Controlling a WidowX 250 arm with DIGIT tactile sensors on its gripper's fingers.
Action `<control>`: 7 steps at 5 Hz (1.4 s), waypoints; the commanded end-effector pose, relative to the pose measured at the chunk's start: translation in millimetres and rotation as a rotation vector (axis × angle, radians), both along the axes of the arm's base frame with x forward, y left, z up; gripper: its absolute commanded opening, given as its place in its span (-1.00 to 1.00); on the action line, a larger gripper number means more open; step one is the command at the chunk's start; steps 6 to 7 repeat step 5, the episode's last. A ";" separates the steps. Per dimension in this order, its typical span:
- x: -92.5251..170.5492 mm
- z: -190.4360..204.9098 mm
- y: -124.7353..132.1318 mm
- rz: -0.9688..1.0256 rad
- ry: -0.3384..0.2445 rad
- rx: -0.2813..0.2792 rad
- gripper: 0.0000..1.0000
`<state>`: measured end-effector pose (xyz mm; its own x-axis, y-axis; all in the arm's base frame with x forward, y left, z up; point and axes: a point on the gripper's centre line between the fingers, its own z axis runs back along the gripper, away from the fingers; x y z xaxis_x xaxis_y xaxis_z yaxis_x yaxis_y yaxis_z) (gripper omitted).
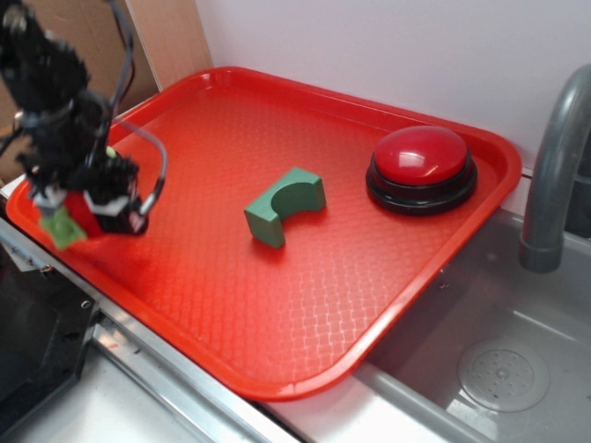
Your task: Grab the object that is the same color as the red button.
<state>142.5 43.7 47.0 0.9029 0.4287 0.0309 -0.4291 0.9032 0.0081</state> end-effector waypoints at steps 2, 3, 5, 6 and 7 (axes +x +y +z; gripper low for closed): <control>67.4 126.9 -17.6 -0.311 -0.032 -0.027 -1.00; 79.4 153.3 -26.1 -0.355 -0.069 -0.006 -1.00; 93.8 155.7 -36.2 -0.380 -0.037 0.064 -1.00; 93.8 155.7 -36.2 -0.380 -0.037 0.064 -1.00; 93.8 155.7 -36.2 -0.380 -0.037 0.064 -1.00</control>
